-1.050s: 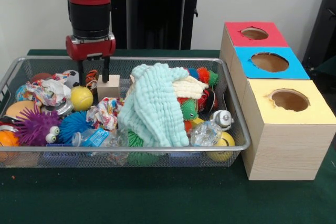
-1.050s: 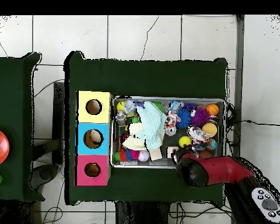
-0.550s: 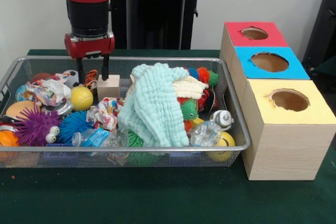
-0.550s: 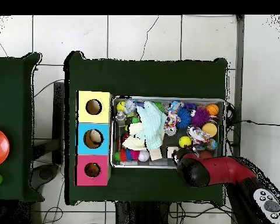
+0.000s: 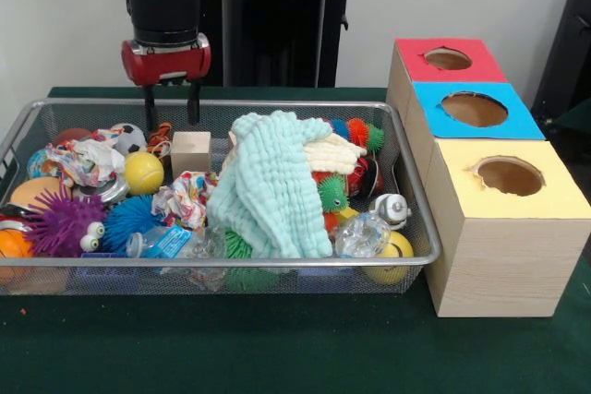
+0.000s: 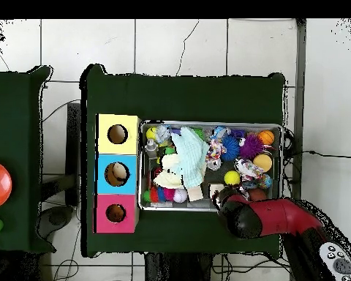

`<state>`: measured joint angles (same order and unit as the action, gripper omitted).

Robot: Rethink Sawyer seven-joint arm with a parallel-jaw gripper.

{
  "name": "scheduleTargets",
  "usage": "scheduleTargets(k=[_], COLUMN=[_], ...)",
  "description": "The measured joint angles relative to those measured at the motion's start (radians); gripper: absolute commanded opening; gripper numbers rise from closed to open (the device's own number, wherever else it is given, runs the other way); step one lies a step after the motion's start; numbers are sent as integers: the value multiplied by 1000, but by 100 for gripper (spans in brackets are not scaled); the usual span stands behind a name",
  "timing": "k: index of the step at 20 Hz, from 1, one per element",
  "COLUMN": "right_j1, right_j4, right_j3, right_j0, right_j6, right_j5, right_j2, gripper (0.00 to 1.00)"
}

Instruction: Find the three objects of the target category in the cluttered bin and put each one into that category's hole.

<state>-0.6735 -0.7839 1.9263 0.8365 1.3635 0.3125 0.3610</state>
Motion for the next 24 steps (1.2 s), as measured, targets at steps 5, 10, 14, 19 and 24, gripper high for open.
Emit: scheduleTargets(k=[5, 10, 14, 19, 24], right_j1=[13, 22, 46, 93, 94], right_j4=[0, 0, -9, -35, -40], right_j3=[0, 0, -4, -11, -14], right_j0=[7, 41, 58, 73, 81], right_j6=[0, 0, 0, 0, 0], right_j5=[0, 0, 0, -1, 0], right_j2=[4, 19, 20, 22, 31], gripper=[100, 100, 100, 100, 100])
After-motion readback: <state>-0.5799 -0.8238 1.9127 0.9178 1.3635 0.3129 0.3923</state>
